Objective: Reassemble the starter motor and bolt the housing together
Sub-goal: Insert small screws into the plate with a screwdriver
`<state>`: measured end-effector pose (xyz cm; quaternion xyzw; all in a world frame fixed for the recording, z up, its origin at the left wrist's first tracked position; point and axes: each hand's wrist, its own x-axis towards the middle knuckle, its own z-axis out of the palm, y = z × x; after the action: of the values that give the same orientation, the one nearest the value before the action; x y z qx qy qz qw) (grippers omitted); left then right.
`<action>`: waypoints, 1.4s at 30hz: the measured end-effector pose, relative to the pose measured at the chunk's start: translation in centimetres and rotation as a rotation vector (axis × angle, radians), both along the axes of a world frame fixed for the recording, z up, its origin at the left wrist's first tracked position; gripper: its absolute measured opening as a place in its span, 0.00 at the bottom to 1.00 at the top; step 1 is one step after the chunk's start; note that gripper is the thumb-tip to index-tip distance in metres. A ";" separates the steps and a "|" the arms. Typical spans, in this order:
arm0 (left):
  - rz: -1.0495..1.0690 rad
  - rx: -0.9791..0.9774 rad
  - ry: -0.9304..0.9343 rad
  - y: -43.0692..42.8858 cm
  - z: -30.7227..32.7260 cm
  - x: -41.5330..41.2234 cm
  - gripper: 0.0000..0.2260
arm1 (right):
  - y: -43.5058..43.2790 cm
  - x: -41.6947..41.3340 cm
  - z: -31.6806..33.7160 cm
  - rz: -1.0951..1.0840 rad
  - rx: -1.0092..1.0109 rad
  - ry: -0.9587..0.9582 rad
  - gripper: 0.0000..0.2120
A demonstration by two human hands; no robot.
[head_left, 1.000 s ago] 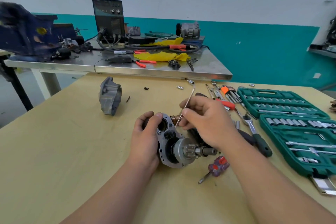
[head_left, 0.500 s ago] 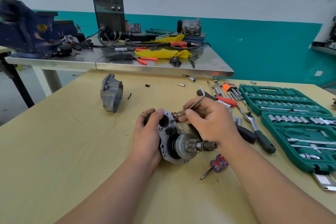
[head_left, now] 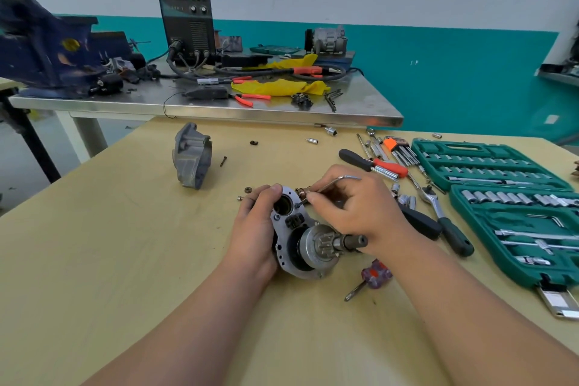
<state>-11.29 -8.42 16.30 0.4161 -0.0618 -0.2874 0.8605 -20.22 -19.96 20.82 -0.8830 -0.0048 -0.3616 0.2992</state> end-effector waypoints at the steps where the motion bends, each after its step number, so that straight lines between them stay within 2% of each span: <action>1: -0.007 -0.006 -0.001 0.0 0.0 0.0 0.10 | 0.1 0.3 -0.1 -0.021 -0.057 -0.039 0.06; 4: -0.023 -0.016 0.006 0.0 0.0 0.0 0.12 | 0.1 0.8 -0.2 -0.057 -0.096 -0.079 0.13; 6: -0.033 -0.013 0.044 0.0 -0.1 0.1 0.17 | -0.1 0.8 -0.3 -0.040 -0.078 -0.065 0.09; 7: -0.047 -0.013 0.067 0.0 -0.1 0.1 0.21 | -0.1 0.7 -0.3 -0.006 -0.024 -0.041 0.04; 10: -0.096 -0.016 0.089 -0.1 -0.1 0.0 0.30 | -0.2 0.4 0.0 0.064 0.175 0.076 0.12; 13: -0.116 -0.011 0.081 0.0 -0.1 0.0 0.36 | -0.4 0.2 0.3 0.119 0.216 0.189 0.13; 16: -0.134 -0.009 0.105 -0.1 -0.3 0.1 0.33 | -0.6 0.1 0.4 0.112 0.236 0.226 0.11; 18: -0.148 -0.003 0.116 -0.1 -0.3 0.2 0.31 | -0.4 0.3 0.2 0.029 0.142 0.167 0.06; 20: -0.142 0.004 0.121 -0.1 -0.4 0.2 0.30 | -0.2 0.6 -0.1 -0.068 -0.009 0.098 0.10; 22: -0.132 -0.003 0.127 -0.1 -0.4 0.2 0.29 | -0.3 0.8 -0.2 -0.090 -0.053 0.068 0.10; 25: -0.132 -0.011 0.113 -0.1 -0.4 0.2 0.32 | -0.3 0.5 0.3 0.017 0.126 0.145 0.04; 27: -0.130 -0.015 0.102 -0.1 -0.3 0.1 0.35 | -0.4 0.2 0.5 0.122 0.262 0.215 0.07; 32: -0.132 -0.020 0.121 -0.2 -0.6 0.3 0.30 | -0.3 -0.1 0.8 0.220 0.295 0.279 0.13; 39: -0.169 -0.015 0.126 0.0 -0.4 0.2 0.36 | -0.9 -0.7 1.0 0.183 0.322 0.342 0.12; 42: -0.165 -0.014 0.127 0.0 -0.3 0.1 0.33 | -0.6 -0.6 0.9 0.152 0.327 0.312 0.12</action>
<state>-11.22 -8.39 15.96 0.3844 -0.0430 -0.3827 0.8390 -20.84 -20.57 21.74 -0.8652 0.0335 -0.1932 0.4616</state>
